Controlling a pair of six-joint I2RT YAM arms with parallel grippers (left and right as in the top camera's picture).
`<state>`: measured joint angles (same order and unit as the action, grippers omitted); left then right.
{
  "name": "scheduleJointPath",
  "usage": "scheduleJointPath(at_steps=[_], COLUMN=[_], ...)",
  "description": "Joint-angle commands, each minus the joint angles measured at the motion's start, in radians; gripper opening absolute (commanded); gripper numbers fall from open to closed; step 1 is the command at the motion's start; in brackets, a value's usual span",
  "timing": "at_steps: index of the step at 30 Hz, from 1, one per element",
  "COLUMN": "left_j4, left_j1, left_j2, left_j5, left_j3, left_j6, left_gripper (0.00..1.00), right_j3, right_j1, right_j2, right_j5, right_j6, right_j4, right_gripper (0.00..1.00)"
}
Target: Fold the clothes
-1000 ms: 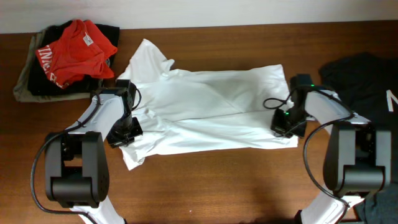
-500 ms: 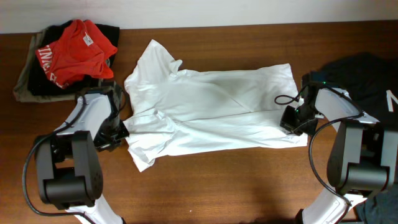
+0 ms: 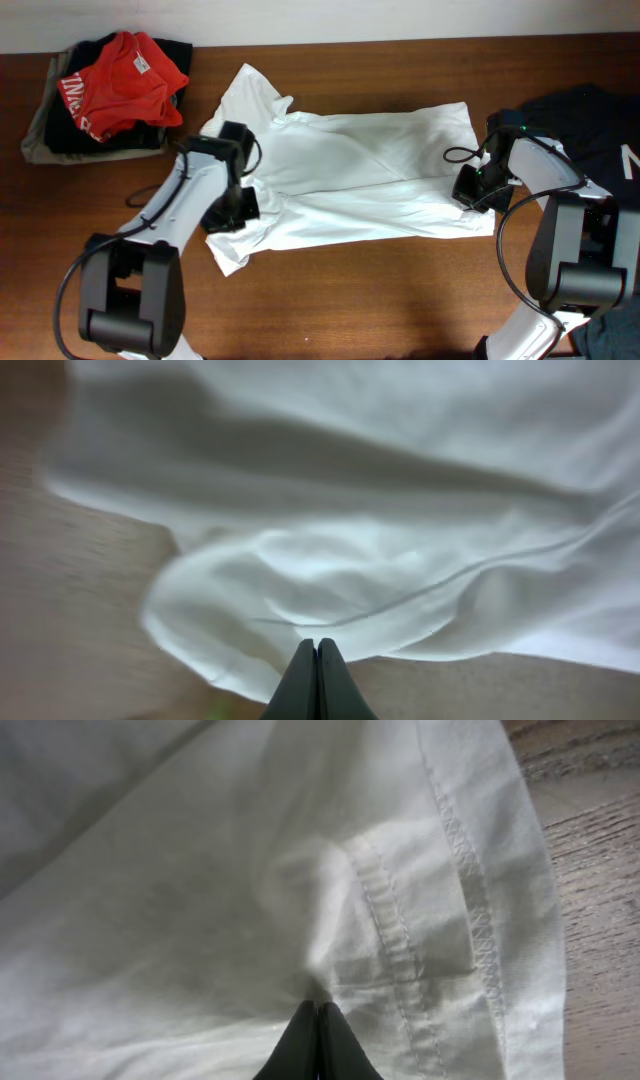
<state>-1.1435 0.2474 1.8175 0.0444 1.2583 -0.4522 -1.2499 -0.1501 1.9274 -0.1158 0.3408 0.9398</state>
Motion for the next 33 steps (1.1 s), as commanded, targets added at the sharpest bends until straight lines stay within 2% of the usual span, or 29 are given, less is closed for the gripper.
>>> scheduleJointPath(at_steps=[1,11,27,33], left_j4=[0.032,0.126,0.019,-0.004], left_j1=[0.008,0.005,-0.195,-0.229], left_j2=[0.0,0.0,0.0,-0.006], left_j5=[-0.055,-0.057,-0.022,-0.018], left_j3=[-0.084,-0.237,-0.267,-0.264], left_j6=[0.017,0.016,-0.027,-0.051], left_gripper=[0.01,0.01,0.0,0.0], right_j3=[-0.018,-0.018,-0.02,-0.068], right_j1=[-0.007,-0.007,-0.007,-0.008], right_j2=[0.01,0.01,0.01,0.01], right_j5=[0.015,0.015,0.018,0.024], right_j6=[0.012,0.011,0.012,0.011], right_j4=[0.003,0.005,0.006,0.023], right_gripper=[0.04,0.04,0.04,0.04])
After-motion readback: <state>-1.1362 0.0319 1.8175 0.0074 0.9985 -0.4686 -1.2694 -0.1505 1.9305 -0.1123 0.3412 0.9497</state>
